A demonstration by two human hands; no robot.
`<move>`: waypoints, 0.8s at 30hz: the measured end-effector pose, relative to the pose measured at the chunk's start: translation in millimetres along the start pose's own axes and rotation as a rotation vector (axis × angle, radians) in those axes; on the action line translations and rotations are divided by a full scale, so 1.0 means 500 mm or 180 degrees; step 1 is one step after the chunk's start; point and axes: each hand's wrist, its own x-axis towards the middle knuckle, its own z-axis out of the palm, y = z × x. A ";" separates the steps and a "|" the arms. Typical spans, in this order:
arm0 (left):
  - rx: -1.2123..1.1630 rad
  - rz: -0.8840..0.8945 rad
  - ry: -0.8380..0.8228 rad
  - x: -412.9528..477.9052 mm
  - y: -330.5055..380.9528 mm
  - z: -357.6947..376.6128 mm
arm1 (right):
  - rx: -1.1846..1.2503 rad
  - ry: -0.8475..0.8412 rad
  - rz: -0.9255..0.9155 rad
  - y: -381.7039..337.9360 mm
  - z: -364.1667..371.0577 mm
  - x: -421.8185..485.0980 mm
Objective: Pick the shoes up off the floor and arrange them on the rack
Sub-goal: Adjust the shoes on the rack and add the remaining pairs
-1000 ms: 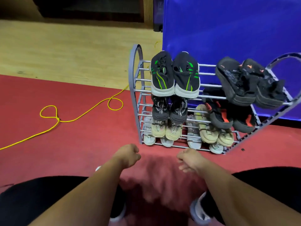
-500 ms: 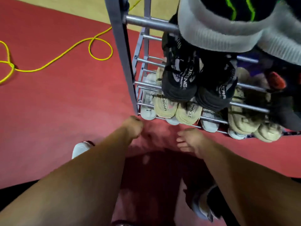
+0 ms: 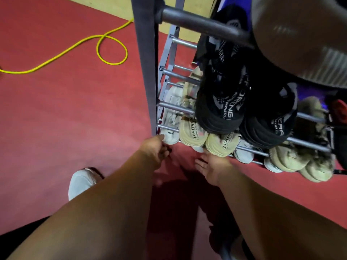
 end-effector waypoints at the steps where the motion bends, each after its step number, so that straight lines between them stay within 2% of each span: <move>1: -0.0044 -0.0006 -0.0007 0.003 0.004 0.001 | 0.0196 -0.0002 0.0018 -0.002 0.001 0.010; 6: 0.0050 0.0071 -0.0145 0.034 0.017 0.011 | 0.0698 0.0264 0.0144 -0.017 -0.009 0.027; 12: 0.0096 -0.0157 -0.0086 0.063 0.009 0.027 | 0.1110 0.0244 0.0141 -0.037 -0.004 -0.005; 17: 0.0248 -0.0181 -0.0149 0.048 -0.017 0.061 | 0.1067 0.0063 0.0086 -0.042 -0.026 -0.023; 24: -0.0032 -0.0022 -0.0169 0.033 -0.049 0.080 | 0.1277 0.0191 0.0203 -0.008 -0.106 -0.028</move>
